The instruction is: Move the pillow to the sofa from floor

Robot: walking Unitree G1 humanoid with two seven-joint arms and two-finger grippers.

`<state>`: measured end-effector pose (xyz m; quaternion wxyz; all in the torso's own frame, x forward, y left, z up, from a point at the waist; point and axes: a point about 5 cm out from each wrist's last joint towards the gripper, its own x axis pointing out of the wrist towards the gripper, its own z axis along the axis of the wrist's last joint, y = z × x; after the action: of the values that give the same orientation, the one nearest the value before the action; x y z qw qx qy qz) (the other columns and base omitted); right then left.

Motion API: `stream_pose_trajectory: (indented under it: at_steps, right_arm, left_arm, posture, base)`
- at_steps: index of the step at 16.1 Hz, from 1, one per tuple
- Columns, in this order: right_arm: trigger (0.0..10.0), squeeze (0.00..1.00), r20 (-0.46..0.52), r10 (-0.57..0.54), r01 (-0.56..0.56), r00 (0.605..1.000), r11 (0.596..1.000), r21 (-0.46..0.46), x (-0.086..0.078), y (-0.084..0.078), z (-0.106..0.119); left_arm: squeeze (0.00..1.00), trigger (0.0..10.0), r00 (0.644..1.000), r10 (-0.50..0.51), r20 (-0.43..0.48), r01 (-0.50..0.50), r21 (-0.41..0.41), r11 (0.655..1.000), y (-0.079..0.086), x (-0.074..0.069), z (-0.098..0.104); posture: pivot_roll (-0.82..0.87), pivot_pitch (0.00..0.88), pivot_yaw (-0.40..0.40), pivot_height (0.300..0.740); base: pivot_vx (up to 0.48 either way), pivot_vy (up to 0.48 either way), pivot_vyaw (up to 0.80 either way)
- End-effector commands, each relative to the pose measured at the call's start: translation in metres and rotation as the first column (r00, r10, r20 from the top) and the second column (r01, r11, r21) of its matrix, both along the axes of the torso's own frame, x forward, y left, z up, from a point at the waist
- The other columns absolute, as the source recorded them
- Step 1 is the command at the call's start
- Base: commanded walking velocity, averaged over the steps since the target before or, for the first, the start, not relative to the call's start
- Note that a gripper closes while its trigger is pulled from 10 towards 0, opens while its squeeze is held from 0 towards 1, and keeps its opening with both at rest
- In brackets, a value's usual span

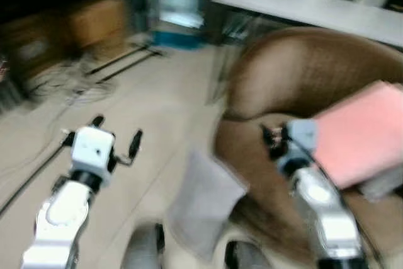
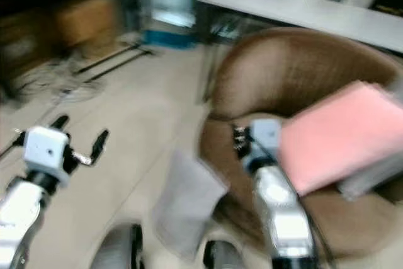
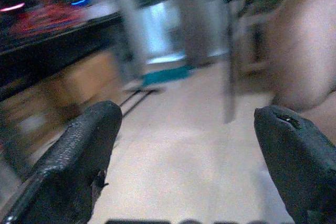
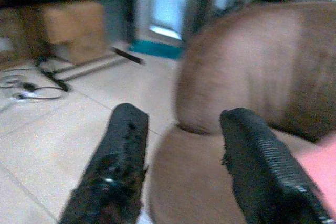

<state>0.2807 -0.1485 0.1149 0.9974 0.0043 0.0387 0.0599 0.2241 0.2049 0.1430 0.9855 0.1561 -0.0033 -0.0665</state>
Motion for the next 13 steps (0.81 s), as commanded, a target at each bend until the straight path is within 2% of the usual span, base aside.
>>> stream_pose_trajectory:
  at_steps: [1,3,5,11,13]
  right_arm:
    - [10.0,1.00,0.013,0.010,-0.010,1.000,1.000,0.009,-0.001,0.003,-0.001]
    - [10.0,1.00,-0.005,0.060,-0.060,0.998,0.998,0.036,-0.002,0.009,-0.002]
    - [10.0,1.00,0.014,0.081,-0.082,0.997,0.996,0.022,-0.003,0.013,-0.002]
    - [10.0,1.00,0.000,0.079,-0.079,0.997,0.997,0.005,0.000,0.011,-0.007]
    - [10.0,1.00,-0.025,0.084,-0.084,0.996,0.996,0.005,0.001,0.012,-0.010]
  left_arm:
    - [0.00,10.0,1.000,-0.005,-0.014,0.005,-0.005,1.000,-0.002,0.001,-0.002]
    - [0.00,10.0,1.000,0.006,-0.011,-0.006,-0.013,1.000,-0.001,0.002,-0.002]
    - [0.00,10.0,1.000,0.022,-0.015,-0.022,-0.031,0.999,0.001,0.003,-0.003]
    - [0.00,10.0,0.999,0.030,-0.013,-0.031,-0.049,0.998,0.003,0.008,-0.003]
    - [0.00,10.0,0.999,0.033,-0.012,-0.034,-0.053,0.998,0.004,0.009,-0.003]
  posture:
    - [0.00,0.000,-0.061,0.600]
    - [0.00,0.000,-0.064,0.600]
    - [0.00,0.000,-0.065,0.600]
    - [0.01,0.000,-0.071,0.600]
    - [0.01,0.000,-0.071,0.600]
  base:
    - [0.000,0.000,0.00]
    - [0.000,0.000,0.00]
    - [0.000,0.000,0.00]
    - [0.000,0.000,0.00]
    - [0.259,0.000,0.00]
